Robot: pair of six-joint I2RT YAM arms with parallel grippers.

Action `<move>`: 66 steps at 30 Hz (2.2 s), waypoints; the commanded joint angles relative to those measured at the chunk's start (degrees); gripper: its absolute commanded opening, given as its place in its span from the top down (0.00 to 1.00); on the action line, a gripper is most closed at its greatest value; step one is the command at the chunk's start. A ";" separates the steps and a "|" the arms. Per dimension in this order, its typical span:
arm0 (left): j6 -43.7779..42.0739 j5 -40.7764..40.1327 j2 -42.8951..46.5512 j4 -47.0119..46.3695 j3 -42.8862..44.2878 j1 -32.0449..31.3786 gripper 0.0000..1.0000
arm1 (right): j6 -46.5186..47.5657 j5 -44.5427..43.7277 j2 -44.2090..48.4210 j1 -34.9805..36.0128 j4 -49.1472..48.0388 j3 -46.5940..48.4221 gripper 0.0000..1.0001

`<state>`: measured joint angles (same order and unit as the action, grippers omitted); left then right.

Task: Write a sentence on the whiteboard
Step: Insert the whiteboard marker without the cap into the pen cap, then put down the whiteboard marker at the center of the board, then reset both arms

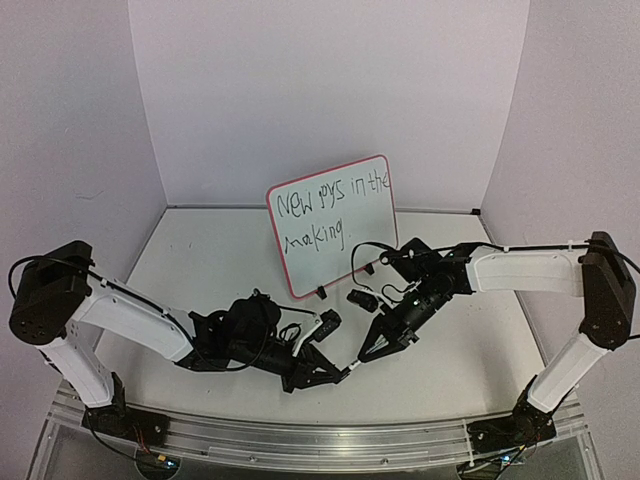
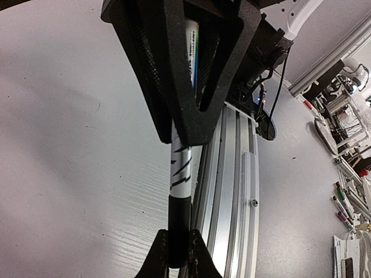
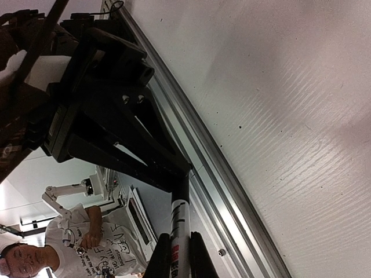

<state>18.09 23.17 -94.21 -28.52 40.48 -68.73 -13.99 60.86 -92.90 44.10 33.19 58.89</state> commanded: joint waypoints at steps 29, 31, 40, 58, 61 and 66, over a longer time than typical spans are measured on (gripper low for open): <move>4.94 -20.60 24.47 24.00 -2.75 24.99 0.23 | -12.38 -34.51 4.88 -15.80 -22.82 -8.28 0.97; 5.69 -22.53 24.53 25.14 -2.95 26.59 0.22 | -11.46 -36.68 4.62 -16.41 -23.11 -8.35 0.93; 8.92 -28.07 25.23 27.33 -4.99 33.02 0.20 | -9.71 -39.96 2.71 -20.62 -23.08 -9.51 0.53; 5.10 -29.27 26.35 30.30 -2.12 56.49 0.04 | -4.80 -53.12 15.08 -35.42 -20.93 -12.74 0.03; 2.88 -36.53 28.54 29.93 -0.76 58.58 0.02 | -3.90 -56.38 20.55 -38.47 -23.11 -14.51 0.02; -3.92 -46.11 33.55 20.80 -4.44 59.34 0.00 | -1.82 -62.73 32.85 -41.05 -34.69 -22.81 0.02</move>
<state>20.92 -13.44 -65.63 1.03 36.68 -9.78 -18.61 5.66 -67.52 4.06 8.06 41.53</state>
